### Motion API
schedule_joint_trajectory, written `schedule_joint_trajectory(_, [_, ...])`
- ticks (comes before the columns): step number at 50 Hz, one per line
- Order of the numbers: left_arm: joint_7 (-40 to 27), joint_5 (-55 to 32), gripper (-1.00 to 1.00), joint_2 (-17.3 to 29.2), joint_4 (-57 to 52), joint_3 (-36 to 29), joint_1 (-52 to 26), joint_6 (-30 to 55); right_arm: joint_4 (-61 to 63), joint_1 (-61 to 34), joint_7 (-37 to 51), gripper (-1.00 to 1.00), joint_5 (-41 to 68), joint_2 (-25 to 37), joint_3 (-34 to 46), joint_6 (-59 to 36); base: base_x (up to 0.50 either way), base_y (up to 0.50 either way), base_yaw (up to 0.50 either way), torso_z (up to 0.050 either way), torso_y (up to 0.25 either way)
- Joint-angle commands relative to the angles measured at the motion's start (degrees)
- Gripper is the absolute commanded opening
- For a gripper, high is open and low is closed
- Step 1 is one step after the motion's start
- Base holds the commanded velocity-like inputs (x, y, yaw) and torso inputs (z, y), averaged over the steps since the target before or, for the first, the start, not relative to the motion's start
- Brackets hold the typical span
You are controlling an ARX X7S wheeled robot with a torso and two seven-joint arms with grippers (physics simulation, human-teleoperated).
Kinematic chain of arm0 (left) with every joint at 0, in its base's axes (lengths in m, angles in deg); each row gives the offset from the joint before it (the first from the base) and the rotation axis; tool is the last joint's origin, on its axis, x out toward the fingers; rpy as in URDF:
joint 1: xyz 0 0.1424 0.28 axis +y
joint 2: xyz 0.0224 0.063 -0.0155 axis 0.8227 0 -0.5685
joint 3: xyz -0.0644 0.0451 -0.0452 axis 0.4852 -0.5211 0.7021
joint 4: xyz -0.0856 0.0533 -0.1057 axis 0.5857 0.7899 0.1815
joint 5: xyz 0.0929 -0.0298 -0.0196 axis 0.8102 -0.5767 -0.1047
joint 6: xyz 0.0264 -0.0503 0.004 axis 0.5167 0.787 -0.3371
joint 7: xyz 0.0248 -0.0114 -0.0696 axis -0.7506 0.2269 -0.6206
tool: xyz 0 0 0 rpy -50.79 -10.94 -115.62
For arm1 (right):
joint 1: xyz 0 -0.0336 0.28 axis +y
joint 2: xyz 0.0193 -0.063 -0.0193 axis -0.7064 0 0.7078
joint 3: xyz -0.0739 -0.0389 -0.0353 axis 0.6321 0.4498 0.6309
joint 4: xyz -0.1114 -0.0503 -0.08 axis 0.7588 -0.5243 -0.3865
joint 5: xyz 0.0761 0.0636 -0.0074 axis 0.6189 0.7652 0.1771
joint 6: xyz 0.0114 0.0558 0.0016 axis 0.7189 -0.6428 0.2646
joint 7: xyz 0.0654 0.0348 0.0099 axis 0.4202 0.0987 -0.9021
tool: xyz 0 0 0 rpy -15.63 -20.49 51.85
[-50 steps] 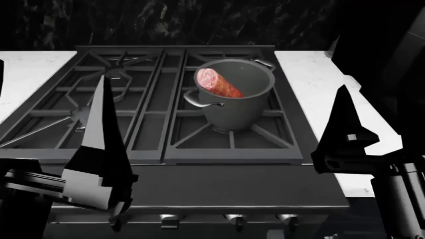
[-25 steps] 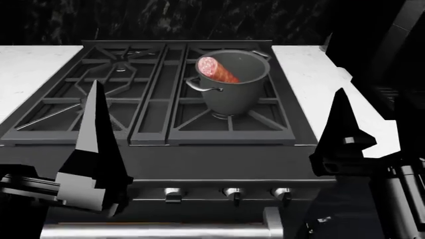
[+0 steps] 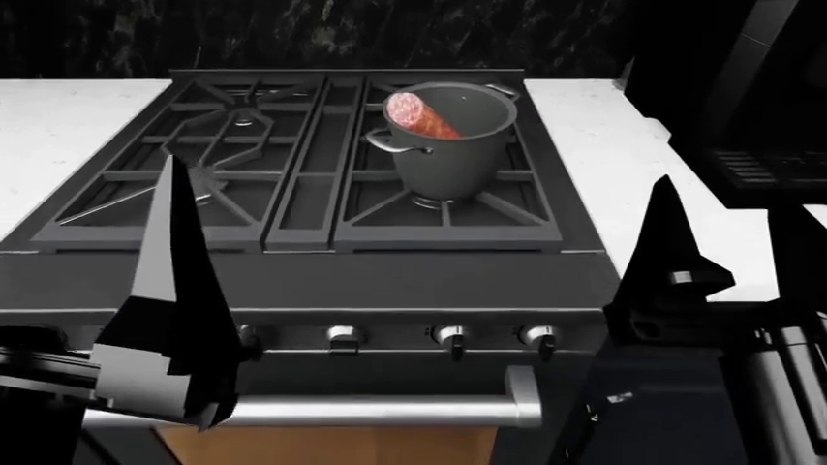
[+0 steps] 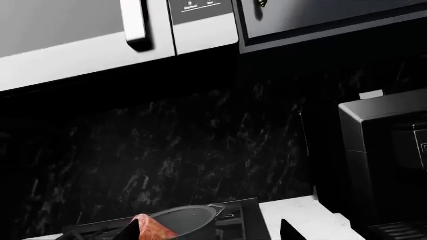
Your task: Frozen meat rests on a plate on the counter. Retrieve the meat and place it in a pot on a burner. Then turn the burner on.
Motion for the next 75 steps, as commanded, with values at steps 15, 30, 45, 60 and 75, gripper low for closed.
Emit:
schedule_joint_trajectory(15, [-1.1, 24.9, 1.0, 1.0, -0.3, 32.6, 42.5, 13.3, 1.3, 11.4, -6.1, 1.0, -15.3, -4.9, 3.8, 12.0, 0.0, 0.0, 0.0, 0.0, 0.0])
schedule_joint_trajectory(30, [-0.9, 38.5, 1.0, 1.6, 5.5, 54.5, 74.3, 8.7, 1.4, 20.0, 1.0, 1.0, -27.0, 5.2, 15.7, 28.8, 0.0, 0.0, 0.0, -0.001, 0.0])
schedule_joint_trajectory(45, [0.6, 42.9, 1.0, 0.7, 7.1, 60.3, 80.0, 6.0, -1.7, 22.1, 1.7, 1.0, -27.5, 5.5, 15.7, 31.2, 0.0, 0.0, 0.0, -0.028, 0.0])
schedule_joint_trajectory(60, [2.1, 42.1, 1.0, -0.7, 8.7, 61.9, 81.2, 4.4, -2.2, 22.5, 0.8, 1.0, -27.9, 5.3, 17.3, 31.4, 0.0, 0.0, 0.0, -0.04, 0.0])
schedule_joint_trajectory(75, [2.3, 42.0, 1.0, -0.9, 9.2, 63.4, 82.7, 3.8, -3.0, 22.8, 0.5, 1.0, -28.0, 5.7, 18.4, 30.6, 0.0, 0.0, 0.0, -0.05, 0.0])
